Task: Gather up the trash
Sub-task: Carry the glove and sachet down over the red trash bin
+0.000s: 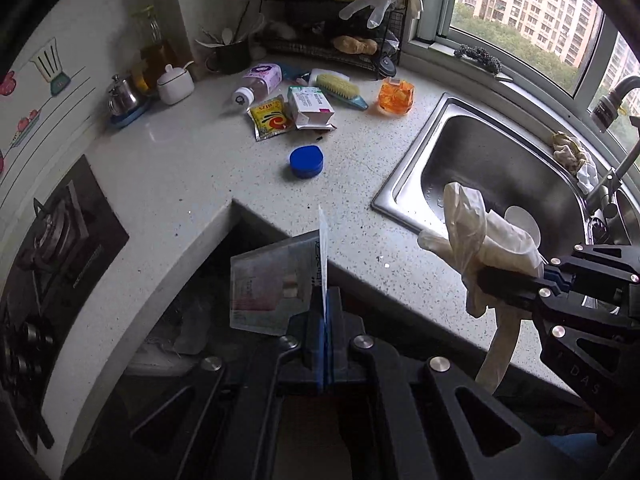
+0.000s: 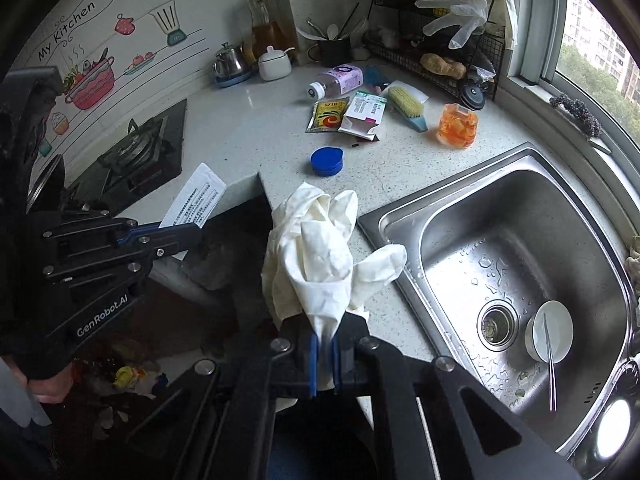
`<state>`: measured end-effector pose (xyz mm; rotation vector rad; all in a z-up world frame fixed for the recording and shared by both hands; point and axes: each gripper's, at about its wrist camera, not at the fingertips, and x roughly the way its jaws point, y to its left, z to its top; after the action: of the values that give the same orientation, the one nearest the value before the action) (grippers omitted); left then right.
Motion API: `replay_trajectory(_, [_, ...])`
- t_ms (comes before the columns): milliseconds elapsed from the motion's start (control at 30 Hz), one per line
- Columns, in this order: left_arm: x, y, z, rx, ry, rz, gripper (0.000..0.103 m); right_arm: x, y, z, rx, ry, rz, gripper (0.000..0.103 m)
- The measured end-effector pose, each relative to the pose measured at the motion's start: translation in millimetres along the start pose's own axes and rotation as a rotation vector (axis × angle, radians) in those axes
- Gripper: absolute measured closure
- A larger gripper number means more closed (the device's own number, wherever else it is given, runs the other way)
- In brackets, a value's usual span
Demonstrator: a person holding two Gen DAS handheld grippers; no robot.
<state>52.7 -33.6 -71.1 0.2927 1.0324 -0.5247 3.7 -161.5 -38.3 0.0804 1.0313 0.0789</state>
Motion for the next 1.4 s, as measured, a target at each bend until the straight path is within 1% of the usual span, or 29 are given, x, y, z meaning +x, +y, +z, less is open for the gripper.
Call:
replay_trajectory(100, [9,10,-22,-0.031,0.037,0.01,0.103,13,14,-11,-0.026,0.029,0.025,0.098])
replay_trajectory(233, [23,26,-42,-0.073,0.073,0.016,0.103,34,29,-23,-0.046,0.075,0.047,0.098])
replay_trajectory(333, [41,35,-56,-0.056,0.094,0.02,0.103,54,37,-32,-0.05,0.097,0.064,0.098])
replay_trajectory(400, [58,42,-64,-0.045,0.117,0.019,0.103,74,41,-40,-0.05,0.131,0.069,0.098])
replay_trajectory(567, [107,60,-92,-0.036,0.173,-0.018,0.103,130,49,-65,-0.022,0.221,0.075,0.098])
replay_trajectory(633, [133,67,-105,-0.046,0.204,-0.04,0.103,154,53,-74,0.002,0.265,0.09,0.098])
replay_trajectory(733, [174,79,-123,-0.064,0.253,-0.062,0.103,190,58,-89,0.013,0.295,0.069,0.098])
replay_trajectory(800, [199,84,-136,-0.056,0.276,-0.07,0.103,217,58,-100,0.027,0.317,0.051,0.098])
replay_trajectory(933, [258,93,-157,-0.029,0.321,-0.077,0.103,262,57,-119,-0.012,0.277,0.01,0.098])
replay_trajectory(1000, [285,95,-166,-0.007,0.331,-0.083,0.103,290,52,-130,0.001,0.303,-0.003,0.098])
replay_trajectory(1067, [311,96,-172,-0.001,0.35,-0.117,0.103,314,49,-139,0.007,0.319,-0.017,0.098])
replay_trajectory(1167, [346,97,-177,0.009,0.38,-0.147,0.103,343,46,-148,0.033,0.348,-0.025,0.098])
replay_trajectory(1233, [363,93,-180,0.021,0.395,-0.161,0.103,360,42,-154,0.055,0.363,-0.031,0.098])
replay_trajectory(1300, [378,92,-182,0.04,0.412,-0.165,0.103,374,40,-152,0.073,0.372,-0.04,0.098])
replay_trajectory(1400, [392,89,-181,0.057,0.441,-0.184,0.103,379,36,-152,0.093,0.371,-0.051,0.098])
